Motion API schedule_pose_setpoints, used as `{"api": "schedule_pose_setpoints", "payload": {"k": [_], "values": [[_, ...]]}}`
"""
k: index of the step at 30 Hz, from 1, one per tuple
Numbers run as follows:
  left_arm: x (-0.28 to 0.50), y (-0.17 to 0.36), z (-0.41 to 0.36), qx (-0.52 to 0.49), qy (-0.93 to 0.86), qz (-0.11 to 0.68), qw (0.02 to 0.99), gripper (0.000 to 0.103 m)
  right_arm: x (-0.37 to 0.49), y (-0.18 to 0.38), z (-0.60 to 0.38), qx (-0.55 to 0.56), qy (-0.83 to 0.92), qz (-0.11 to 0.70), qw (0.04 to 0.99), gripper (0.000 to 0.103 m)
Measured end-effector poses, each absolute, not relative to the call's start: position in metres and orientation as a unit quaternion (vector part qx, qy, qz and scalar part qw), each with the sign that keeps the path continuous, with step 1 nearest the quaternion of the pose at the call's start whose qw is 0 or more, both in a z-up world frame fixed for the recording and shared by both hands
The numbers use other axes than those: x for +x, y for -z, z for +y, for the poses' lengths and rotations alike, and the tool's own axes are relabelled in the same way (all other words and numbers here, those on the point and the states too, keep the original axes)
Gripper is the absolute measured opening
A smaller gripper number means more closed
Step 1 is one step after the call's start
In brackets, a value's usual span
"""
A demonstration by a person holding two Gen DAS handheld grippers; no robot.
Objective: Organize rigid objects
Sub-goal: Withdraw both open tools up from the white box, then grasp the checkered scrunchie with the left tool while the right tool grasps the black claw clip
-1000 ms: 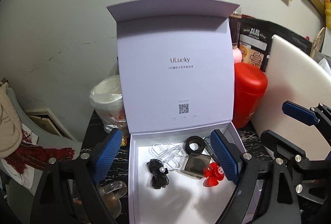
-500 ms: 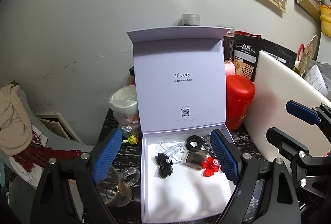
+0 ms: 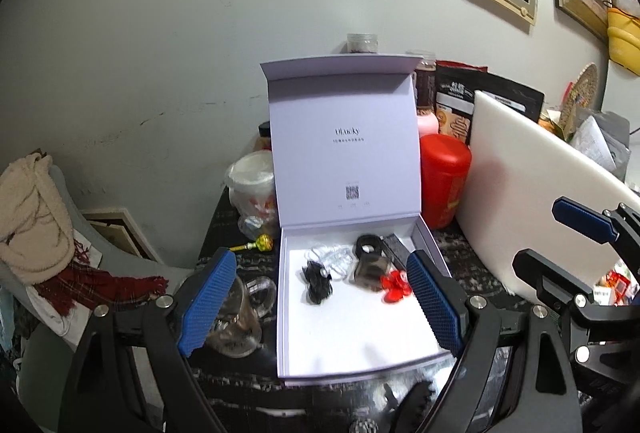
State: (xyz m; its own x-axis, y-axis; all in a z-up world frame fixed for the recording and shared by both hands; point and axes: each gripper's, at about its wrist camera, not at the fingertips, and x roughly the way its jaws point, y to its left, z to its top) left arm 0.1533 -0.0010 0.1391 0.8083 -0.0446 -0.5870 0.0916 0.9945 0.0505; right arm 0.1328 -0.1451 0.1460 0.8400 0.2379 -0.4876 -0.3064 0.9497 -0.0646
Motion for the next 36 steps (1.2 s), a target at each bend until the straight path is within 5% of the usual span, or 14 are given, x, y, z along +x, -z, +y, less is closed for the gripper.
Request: {"api": "schedule_pose_setpoints", "payload": {"k": [36], "values": [[0.035,-0.031,0.018,0.016,0.057,0.407,0.911,0.088,0.016,-0.049,-0.128,-0.038,-0.141,0.332,0.932,0.065]]}}
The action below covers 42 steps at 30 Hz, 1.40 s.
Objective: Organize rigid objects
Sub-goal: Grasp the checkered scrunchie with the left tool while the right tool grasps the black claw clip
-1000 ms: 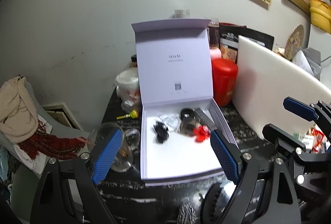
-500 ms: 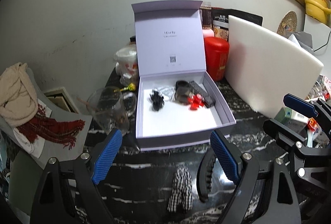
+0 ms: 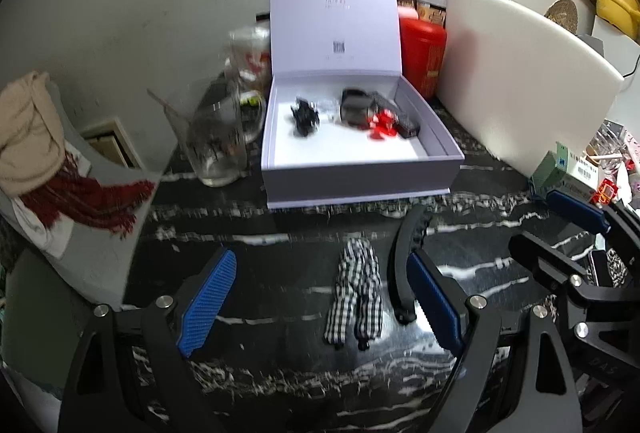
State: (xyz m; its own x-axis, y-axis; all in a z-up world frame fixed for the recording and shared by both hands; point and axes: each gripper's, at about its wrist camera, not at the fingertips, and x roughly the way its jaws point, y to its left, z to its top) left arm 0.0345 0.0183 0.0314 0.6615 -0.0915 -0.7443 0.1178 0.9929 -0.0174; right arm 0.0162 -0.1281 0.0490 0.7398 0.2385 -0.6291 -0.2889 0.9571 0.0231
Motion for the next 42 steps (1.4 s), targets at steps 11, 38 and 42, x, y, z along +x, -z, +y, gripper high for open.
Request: {"api": "schedule_pose_setpoints", "payload": {"k": [11,38,42], "values": [[0.030,0.007,0.028,0.016,0.055,0.443,0.895,0.088,0.021,-0.002,-0.118,-0.029,-0.151,0.380,0.912,0.065],[0.047,0.020,0.058,-0.030,0.037,0.450,0.892,0.088,0.090,0.041,-0.077,-0.031,-0.149,0.448,0.881,0.064],[0.051,0.024,0.052,-0.029,0.043,0.454,0.890,0.088,0.091,0.045,-0.081,-0.039,-0.145,0.445,0.883,0.037]]}}
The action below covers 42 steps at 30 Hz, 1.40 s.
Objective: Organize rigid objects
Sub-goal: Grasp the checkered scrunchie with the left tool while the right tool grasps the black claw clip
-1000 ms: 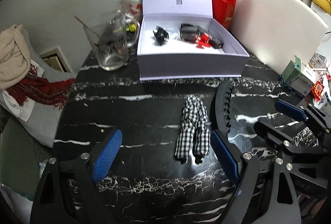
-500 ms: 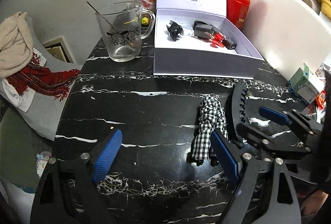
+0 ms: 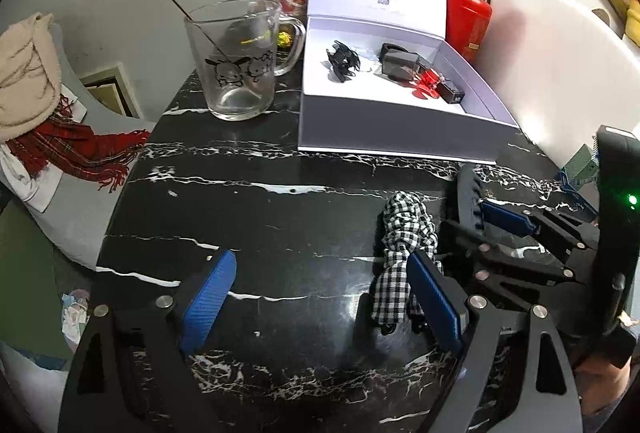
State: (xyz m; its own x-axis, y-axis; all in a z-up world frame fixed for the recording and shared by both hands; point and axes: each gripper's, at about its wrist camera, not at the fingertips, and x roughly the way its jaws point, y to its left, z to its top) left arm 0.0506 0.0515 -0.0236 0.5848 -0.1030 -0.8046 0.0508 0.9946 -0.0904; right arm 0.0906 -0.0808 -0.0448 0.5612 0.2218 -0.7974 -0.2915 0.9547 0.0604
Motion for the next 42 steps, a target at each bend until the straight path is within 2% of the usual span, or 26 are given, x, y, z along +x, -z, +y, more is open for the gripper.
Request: {"api": "schedule_pose_setpoints", "payload": {"k": [1,2,24,25,26,27,28,29,34,36,37,38,42], "values": [[0.051,0.024,0.050,-0.030,0.046,0.454,0.889,0.088,0.090,0.044,-0.082,-0.042,-0.143,0.445,0.883,0.030],[0.051,0.025,0.047,-0.030,0.048,0.454,0.889,0.088,0.089,0.044,-0.086,-0.038,-0.139,0.444,0.884,0.030],[0.074,0.059,-0.013,0.030,0.094,0.472,0.876,0.087,0.038,0.042,-0.152,-0.009,-0.117,0.445,0.888,0.031],[0.074,0.058,-0.013,0.031,0.091,0.467,0.879,0.082,0.038,0.042,-0.152,-0.010,-0.117,0.444,0.888,0.036],[0.072,0.058,-0.013,0.032,0.086,0.460,0.883,0.070,0.039,0.042,-0.152,-0.012,-0.117,0.444,0.888,0.050],[0.071,0.057,-0.012,0.034,0.083,0.453,0.887,0.063,0.040,0.042,-0.151,-0.012,-0.117,0.445,0.888,0.059],[0.070,0.056,-0.012,0.033,0.089,0.446,0.890,0.047,0.040,0.043,-0.151,-0.012,-0.119,0.446,0.887,0.069],[0.069,0.055,-0.011,0.033,0.092,0.444,0.891,0.036,0.041,0.043,-0.151,-0.010,-0.123,0.445,0.887,0.070],[0.067,0.054,-0.010,0.031,0.096,0.442,0.891,0.029,0.047,0.045,-0.145,-0.031,-0.110,0.440,0.891,0.070],[0.065,0.052,-0.008,0.009,0.111,0.449,0.886,0.029,0.048,0.046,-0.143,-0.047,-0.107,0.435,0.893,0.063],[0.064,0.052,-0.008,0.002,0.116,0.451,0.885,0.029,0.047,0.045,-0.142,-0.049,-0.118,0.430,0.894,0.036],[0.063,0.052,-0.010,0.006,0.117,0.451,0.885,0.029,0.045,0.044,-0.140,-0.057,-0.123,0.424,0.896,0.029],[0.060,0.053,-0.020,0.031,0.118,0.447,0.886,0.028,0.044,0.043,-0.140,-0.057,-0.131,0.423,0.895,0.029]]}}
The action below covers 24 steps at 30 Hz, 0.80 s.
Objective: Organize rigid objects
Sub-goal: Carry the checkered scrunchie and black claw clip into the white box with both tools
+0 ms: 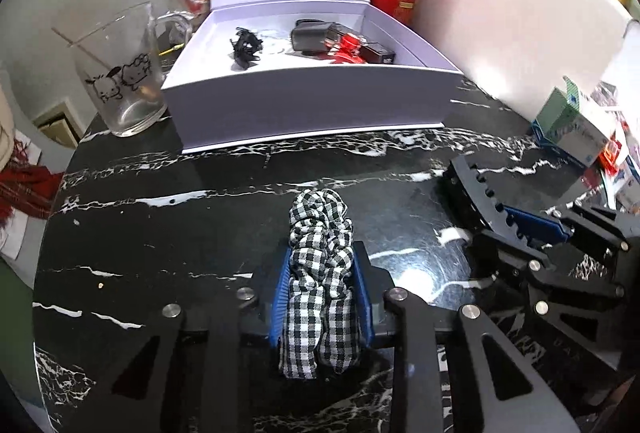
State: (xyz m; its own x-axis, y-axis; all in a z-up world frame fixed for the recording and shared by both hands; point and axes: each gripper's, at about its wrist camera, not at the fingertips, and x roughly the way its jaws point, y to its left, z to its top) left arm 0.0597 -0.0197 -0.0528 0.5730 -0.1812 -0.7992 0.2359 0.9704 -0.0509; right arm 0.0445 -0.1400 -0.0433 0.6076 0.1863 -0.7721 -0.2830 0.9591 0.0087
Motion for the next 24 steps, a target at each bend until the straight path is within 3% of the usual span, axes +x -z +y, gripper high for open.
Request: {"api": "schedule_pose_setpoints", "payload": {"k": [24], "values": [[0.043,0.025,-0.020,0.029,0.134,0.434,0.890,0.028,0.029,0.019,-0.144,-0.019,-0.141,0.411,0.900,0.029]]}}
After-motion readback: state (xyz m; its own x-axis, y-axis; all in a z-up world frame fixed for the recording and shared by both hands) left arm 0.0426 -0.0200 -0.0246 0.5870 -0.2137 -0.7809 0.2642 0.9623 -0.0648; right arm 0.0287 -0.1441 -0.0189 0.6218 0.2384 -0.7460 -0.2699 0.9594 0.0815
